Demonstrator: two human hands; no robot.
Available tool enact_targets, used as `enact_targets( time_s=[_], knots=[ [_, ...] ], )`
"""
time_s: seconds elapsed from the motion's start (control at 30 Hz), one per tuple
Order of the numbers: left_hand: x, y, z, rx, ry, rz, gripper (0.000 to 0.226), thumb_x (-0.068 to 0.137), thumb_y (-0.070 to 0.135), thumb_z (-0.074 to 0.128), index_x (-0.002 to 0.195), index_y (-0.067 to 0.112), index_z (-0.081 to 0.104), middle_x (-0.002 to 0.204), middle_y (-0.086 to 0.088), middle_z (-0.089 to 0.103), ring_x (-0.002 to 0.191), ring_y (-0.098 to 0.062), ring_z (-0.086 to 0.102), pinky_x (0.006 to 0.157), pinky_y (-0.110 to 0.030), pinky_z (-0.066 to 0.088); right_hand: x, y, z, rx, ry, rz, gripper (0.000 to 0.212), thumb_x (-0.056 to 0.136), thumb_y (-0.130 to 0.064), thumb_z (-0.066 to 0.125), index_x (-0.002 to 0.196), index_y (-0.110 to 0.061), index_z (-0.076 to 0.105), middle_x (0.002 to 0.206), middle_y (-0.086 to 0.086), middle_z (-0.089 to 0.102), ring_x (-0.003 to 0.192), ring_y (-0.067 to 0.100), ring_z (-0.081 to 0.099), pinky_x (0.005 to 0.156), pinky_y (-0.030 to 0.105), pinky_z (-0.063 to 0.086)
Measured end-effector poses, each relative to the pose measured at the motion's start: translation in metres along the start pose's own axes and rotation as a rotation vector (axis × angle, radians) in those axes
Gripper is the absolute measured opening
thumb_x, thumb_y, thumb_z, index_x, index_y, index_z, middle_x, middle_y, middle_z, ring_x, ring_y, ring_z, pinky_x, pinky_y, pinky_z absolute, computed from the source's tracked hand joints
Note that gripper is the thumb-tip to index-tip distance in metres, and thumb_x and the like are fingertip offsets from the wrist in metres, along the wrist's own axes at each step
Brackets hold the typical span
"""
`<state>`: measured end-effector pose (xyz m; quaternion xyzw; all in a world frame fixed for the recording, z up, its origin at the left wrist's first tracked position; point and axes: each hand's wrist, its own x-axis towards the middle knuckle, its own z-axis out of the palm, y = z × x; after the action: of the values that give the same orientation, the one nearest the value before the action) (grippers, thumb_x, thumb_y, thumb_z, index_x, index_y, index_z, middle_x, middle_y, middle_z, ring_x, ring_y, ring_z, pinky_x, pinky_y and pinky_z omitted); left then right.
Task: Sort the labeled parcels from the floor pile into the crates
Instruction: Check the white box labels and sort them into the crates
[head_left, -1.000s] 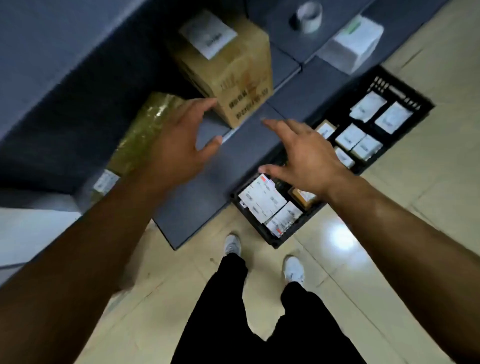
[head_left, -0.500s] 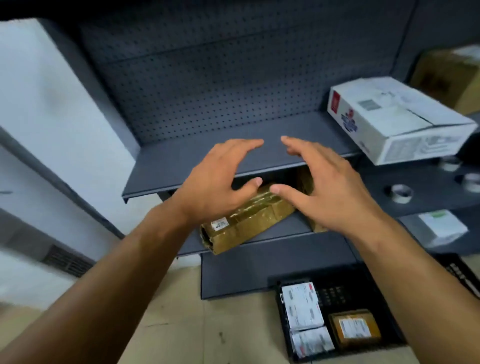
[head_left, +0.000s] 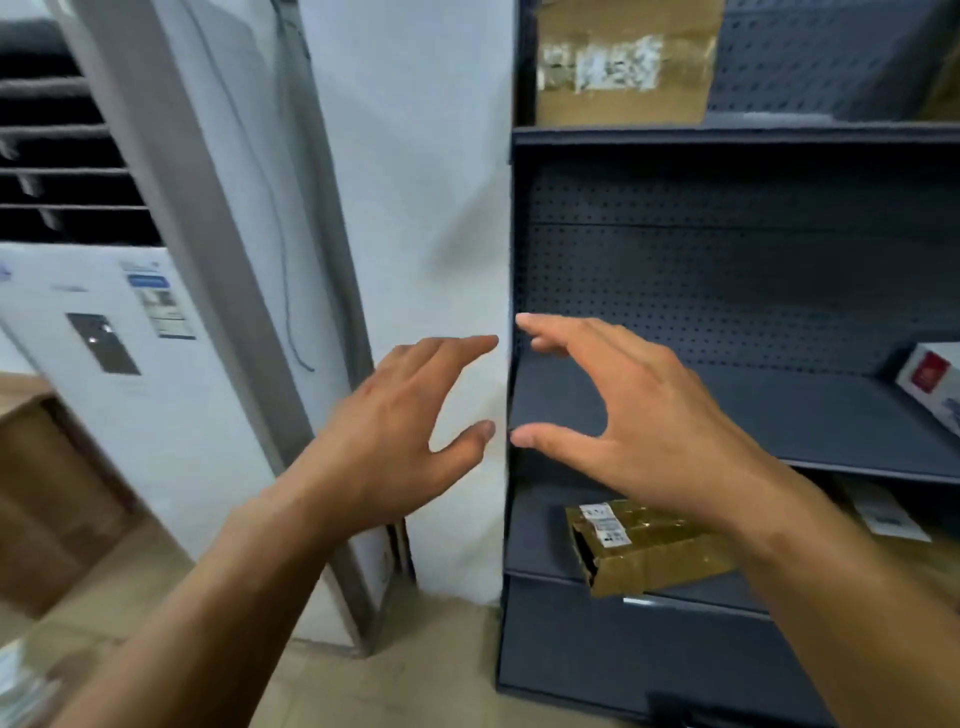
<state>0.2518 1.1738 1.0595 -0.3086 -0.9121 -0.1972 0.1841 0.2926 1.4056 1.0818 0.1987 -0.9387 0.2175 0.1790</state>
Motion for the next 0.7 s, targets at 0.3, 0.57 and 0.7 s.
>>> enact_targets(
  time_s=[0.3,0.57,0.7],
  knots=[
    [-0.131,-0.155,-0.125,0.12,0.031,-0.263,0.068,0.094,0.051,0.055,0.155,0.038,0.027,0.152,0.01,0.044,0.14,-0.013,0.039,0.114,-0.044,0.041,0.109,-0.162,0.125,0.191,-0.074,-0.208,0.079,0.08,-0.074,0.052,0.151,-0.047,0.032,0.138,-0.019,0.057,0.126,0.005,0.054,0.106,0.044,0.05],
    [-0.234,-0.275,-0.184,0.181,0.169,-0.572,0.068,0.092,0.05,0.06,0.153,0.038,0.031,0.147,0.012,0.048,0.136,-0.008,0.043,0.112,-0.043,0.044,0.202,-0.279,0.235,0.284,-0.181,-0.403,0.088,0.07,-0.078,0.043,0.152,-0.045,0.034,0.142,-0.013,0.058,0.132,0.015,0.054,0.106,0.046,0.045],
    [-0.269,-0.325,-0.198,0.198,0.192,-0.693,0.068,0.09,0.051,0.057,0.152,0.036,0.035,0.144,0.011,0.051,0.135,-0.007,0.044,0.112,-0.04,0.043,0.254,-0.314,0.3,0.33,-0.229,-0.506,0.083,0.076,-0.075,0.05,0.151,-0.042,0.036,0.136,-0.013,0.061,0.118,0.001,0.05,0.097,0.031,0.042]
  ],
)
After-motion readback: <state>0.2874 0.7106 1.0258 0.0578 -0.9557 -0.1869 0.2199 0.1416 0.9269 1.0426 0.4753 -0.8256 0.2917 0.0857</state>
